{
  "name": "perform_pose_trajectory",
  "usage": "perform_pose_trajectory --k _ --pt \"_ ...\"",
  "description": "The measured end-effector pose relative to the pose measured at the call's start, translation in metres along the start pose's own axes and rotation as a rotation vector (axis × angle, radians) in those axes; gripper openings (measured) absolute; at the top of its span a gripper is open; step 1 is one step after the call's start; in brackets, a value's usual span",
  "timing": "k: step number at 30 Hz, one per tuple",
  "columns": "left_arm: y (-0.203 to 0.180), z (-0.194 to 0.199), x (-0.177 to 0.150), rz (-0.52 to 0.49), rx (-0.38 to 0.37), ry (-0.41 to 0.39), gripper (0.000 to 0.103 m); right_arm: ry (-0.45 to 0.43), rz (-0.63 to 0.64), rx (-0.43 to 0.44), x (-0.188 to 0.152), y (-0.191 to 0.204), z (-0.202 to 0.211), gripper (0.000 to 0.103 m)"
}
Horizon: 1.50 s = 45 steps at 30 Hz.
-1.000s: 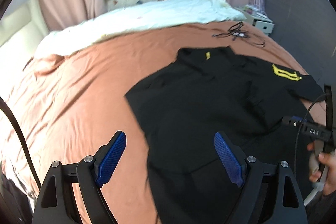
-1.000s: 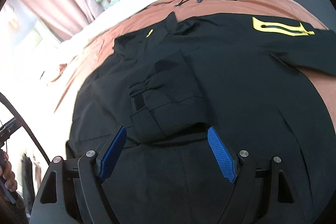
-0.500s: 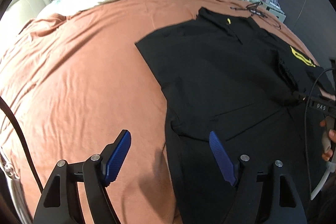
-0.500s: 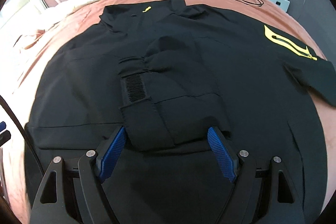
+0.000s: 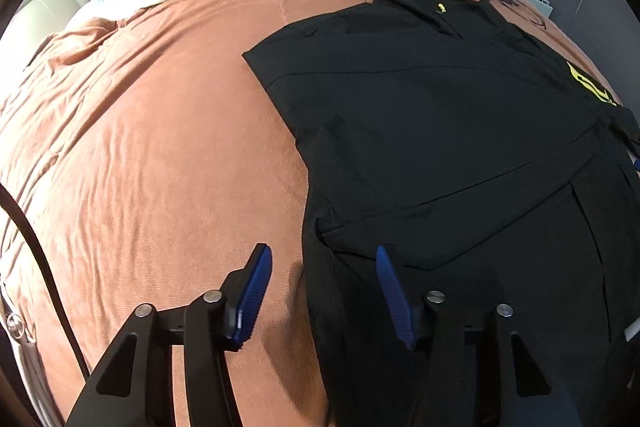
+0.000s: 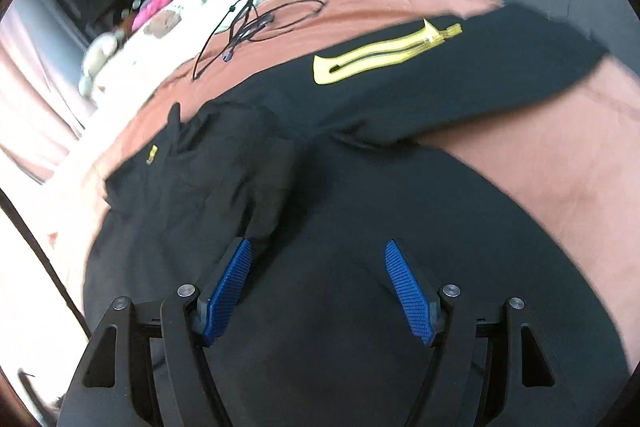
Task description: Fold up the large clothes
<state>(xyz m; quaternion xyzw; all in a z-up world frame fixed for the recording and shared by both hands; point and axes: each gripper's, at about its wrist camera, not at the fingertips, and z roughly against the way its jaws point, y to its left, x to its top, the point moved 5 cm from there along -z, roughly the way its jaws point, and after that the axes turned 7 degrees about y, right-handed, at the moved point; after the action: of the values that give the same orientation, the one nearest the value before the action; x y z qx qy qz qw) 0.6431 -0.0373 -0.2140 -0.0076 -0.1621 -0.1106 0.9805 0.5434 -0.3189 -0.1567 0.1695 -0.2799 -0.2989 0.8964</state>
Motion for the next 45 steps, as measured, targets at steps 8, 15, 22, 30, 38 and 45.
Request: perform_pose_trajectory --k 8,15,22,30,38,45 --pt "-0.005 -0.017 -0.003 -0.020 0.030 0.040 0.029 0.104 -0.030 0.139 0.011 -0.001 -0.054 0.069" --pt "0.009 -0.025 0.002 0.034 0.022 0.028 0.023 0.091 -0.013 0.178 0.035 -0.001 -0.089 0.034" --pt "0.010 -0.025 0.005 0.049 0.019 0.021 0.023 0.073 -0.057 0.196 0.028 -0.021 -0.087 0.003" --pt "0.005 -0.014 0.001 0.052 0.025 0.014 0.023 0.135 -0.111 0.249 0.031 -0.031 -0.070 0.005" --pt "-0.014 0.016 0.003 0.063 -0.065 -0.013 0.032 0.000 -0.063 0.199 0.059 -0.065 -0.006 0.067" --pt "-0.043 0.034 0.011 0.036 -0.076 -0.061 0.060 -0.065 -0.136 0.178 0.085 -0.132 0.017 0.067"
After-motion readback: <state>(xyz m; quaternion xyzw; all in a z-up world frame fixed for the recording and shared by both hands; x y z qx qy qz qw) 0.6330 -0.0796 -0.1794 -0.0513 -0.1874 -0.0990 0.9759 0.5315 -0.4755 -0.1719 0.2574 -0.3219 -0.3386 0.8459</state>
